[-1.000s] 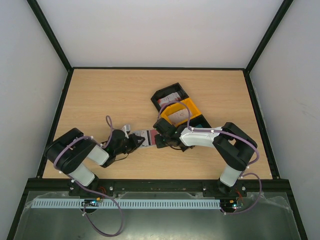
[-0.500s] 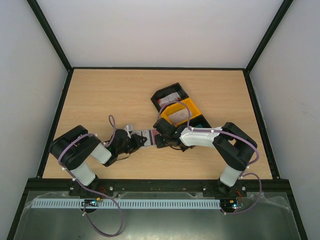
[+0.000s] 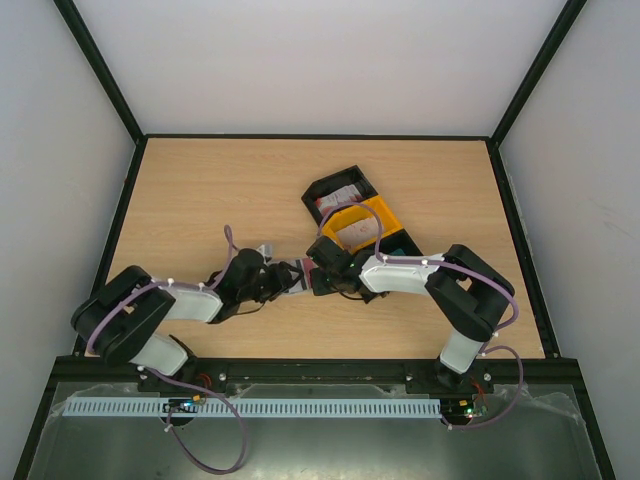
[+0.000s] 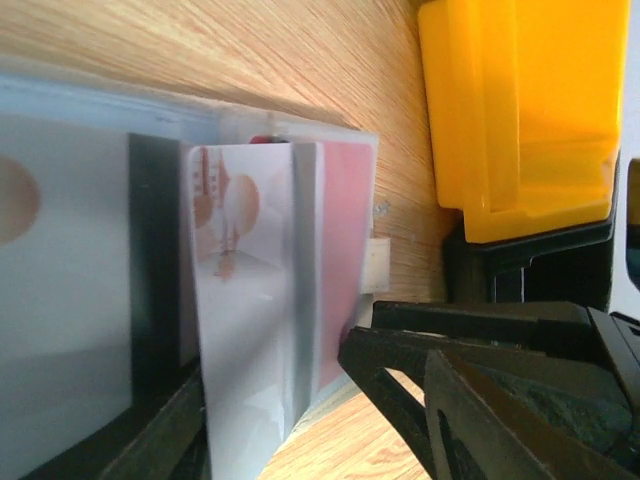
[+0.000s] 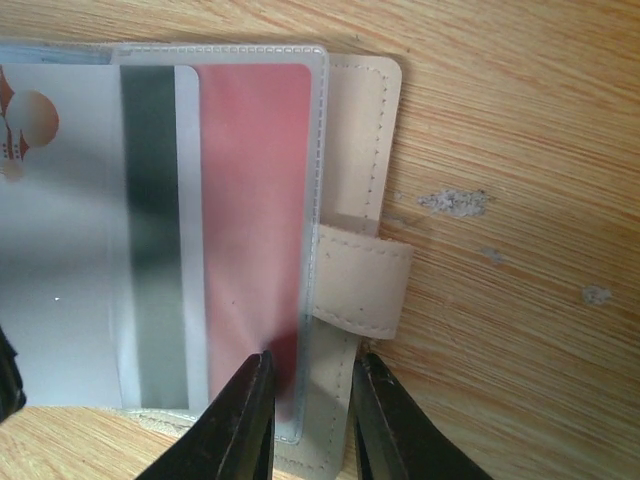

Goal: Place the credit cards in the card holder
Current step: Insert the credit card into the card holder.

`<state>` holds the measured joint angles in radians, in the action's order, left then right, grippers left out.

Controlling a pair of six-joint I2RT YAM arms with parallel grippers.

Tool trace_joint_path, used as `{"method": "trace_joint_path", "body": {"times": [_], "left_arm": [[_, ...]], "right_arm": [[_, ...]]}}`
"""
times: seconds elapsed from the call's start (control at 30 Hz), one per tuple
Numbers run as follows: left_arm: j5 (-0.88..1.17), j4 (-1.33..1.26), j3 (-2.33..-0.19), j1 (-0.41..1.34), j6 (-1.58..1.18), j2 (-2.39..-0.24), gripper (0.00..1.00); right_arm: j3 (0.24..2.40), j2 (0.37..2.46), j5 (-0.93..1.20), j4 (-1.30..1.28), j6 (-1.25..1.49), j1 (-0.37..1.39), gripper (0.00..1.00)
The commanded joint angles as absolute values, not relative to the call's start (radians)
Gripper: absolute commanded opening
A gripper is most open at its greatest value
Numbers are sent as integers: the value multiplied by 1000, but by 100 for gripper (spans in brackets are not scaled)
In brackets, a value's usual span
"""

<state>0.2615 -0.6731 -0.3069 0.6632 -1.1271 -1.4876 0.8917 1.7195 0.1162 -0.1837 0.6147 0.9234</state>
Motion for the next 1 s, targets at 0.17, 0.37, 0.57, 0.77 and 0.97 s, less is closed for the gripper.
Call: {"method": "trace_joint_path", "body": {"times": [0.17, 0.37, 0.57, 0.77, 0.97], "left_arm": [[215, -306, -409, 675, -1093, -1375, 71], [178, -228, -432, 675, -1084, -1332, 73], [130, -187, -449, 675, -1049, -1324, 61], [119, -195, -470, 675, -1026, -1408, 44], [103, -181, -504, 676, -1000, -1474, 33]], "right_arm": [[867, 1734, 91, -210, 631, 929, 21], [870, 1734, 99, -207, 631, 928, 22], [847, 1711, 150, -161, 649, 928, 39], [841, 1677, 159, -144, 670, 904, 48], [823, 1669, 248, -82, 666, 864, 49]]}}
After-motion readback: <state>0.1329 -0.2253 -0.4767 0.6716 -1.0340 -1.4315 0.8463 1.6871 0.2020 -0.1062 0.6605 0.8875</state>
